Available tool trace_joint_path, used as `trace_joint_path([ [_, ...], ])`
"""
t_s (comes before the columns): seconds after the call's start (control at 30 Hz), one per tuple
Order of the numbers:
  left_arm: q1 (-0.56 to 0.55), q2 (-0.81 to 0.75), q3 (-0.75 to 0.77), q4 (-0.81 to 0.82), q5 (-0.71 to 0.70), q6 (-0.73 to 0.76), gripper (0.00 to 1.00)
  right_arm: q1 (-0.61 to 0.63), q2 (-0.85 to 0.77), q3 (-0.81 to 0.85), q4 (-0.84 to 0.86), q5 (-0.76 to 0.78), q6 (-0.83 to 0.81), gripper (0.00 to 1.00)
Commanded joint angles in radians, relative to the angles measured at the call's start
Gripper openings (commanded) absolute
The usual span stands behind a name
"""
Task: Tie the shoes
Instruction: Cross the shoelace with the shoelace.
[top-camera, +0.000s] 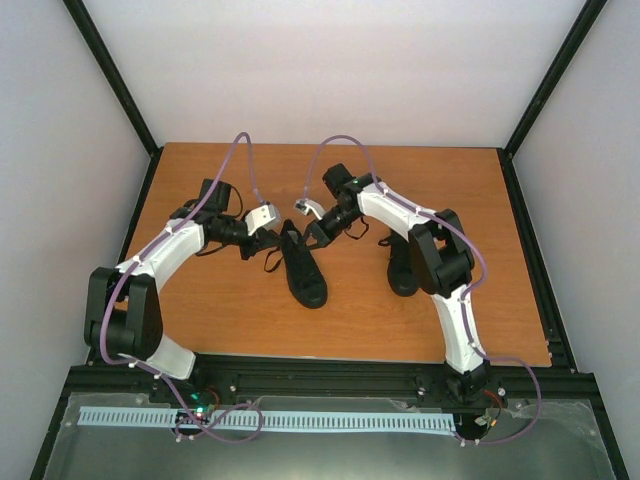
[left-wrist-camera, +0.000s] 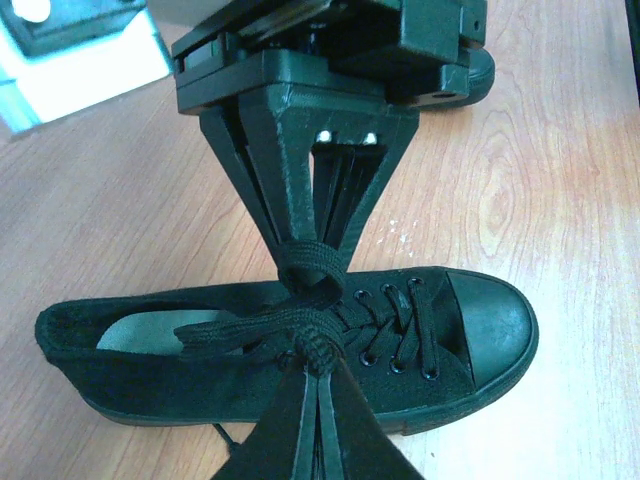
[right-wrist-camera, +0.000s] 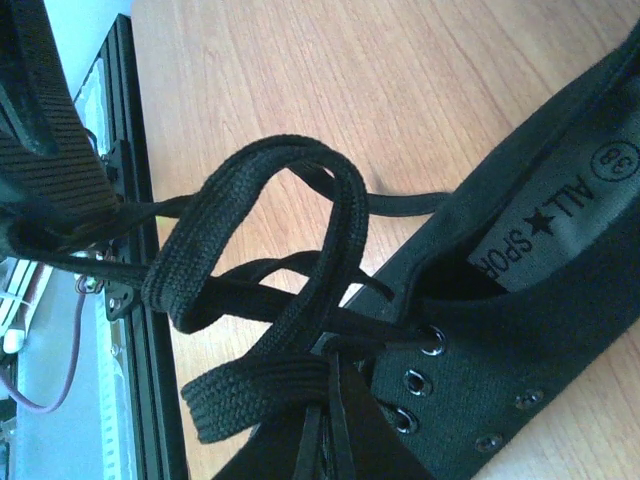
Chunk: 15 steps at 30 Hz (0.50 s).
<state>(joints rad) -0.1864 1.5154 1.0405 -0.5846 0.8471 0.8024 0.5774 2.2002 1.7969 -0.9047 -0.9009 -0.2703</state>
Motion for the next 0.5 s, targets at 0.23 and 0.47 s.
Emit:
trace_joint_path([
  [0.23,0.005,-0.012,0.019,0.014,0.021,0.057,0.01,0.012,0.085,0.156,-0.138,-0.035,-0.089,0.03],
  [0.47,0.007,0.024,0.047,0.017,0.039,0.038,0.01,0.013,0.093,0.172,-0.101,-0.013,-0.043,0.03],
])
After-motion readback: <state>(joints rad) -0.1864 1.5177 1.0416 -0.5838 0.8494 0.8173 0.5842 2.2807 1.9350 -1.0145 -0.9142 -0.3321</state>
